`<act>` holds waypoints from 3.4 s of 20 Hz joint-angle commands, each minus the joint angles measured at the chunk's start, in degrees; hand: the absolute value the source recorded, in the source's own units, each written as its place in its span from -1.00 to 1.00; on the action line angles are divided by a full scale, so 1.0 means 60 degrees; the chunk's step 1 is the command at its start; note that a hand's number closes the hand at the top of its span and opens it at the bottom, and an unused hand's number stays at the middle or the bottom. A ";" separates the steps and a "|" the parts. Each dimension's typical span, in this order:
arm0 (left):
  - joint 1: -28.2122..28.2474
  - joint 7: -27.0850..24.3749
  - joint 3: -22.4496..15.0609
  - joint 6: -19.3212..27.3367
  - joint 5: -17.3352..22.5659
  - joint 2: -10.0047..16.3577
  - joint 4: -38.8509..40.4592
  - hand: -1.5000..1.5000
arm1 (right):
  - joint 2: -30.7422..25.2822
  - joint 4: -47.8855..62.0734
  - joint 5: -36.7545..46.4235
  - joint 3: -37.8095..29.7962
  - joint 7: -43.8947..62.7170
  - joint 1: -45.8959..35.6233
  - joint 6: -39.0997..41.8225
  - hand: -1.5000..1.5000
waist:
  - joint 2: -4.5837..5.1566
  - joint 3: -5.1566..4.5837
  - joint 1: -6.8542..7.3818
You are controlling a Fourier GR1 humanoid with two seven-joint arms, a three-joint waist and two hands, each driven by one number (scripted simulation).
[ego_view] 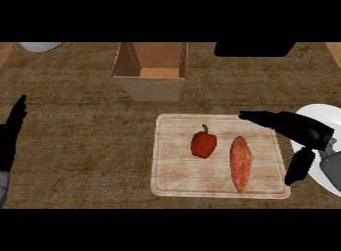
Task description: Pick the sweet potato from the cutting board and place it in the cardboard box
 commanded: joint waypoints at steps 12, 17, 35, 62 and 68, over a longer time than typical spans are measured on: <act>-0.0257 -0.0397 0.0940 -0.0718 -0.0919 -0.0765 0.0526 0.00 | 0.1691 -0.0231 0.2022 -0.1059 0.0156 0.0380 0.1182 -1.00 | 0.0001 0.0005 -0.0065; 0.0149 -0.0042 0.1100 -0.1026 -0.0934 -0.0709 -0.0015 0.00 | 0.1810 -0.1192 0.2050 -0.1045 -0.0099 0.1010 0.1532 -1.00 | -0.0010 0.0005 -0.0069; 0.0206 -0.0250 0.1568 -0.0948 -0.1792 -0.1549 -0.0119 0.00 | 0.3235 -0.1976 0.3828 -0.0994 0.1574 0.1589 0.2276 -1.00 | 0.0000 0.0006 -0.0053; 0.0426 -0.0048 0.1898 -0.1357 -0.1739 -0.1472 -0.0278 0.00 | 0.6439 -0.3579 0.9988 -0.1227 1.1906 0.2207 -0.4482 1.00 | -0.0221 -0.0049 -0.0376; 0.0088 -0.0144 0.1873 -0.1336 -0.1873 -0.1449 0.0004 0.00 | 0.6450 -0.4997 1.1884 0.1674 1.4472 0.0444 -0.2962 1.00 | -0.0079 -0.0020 -0.0047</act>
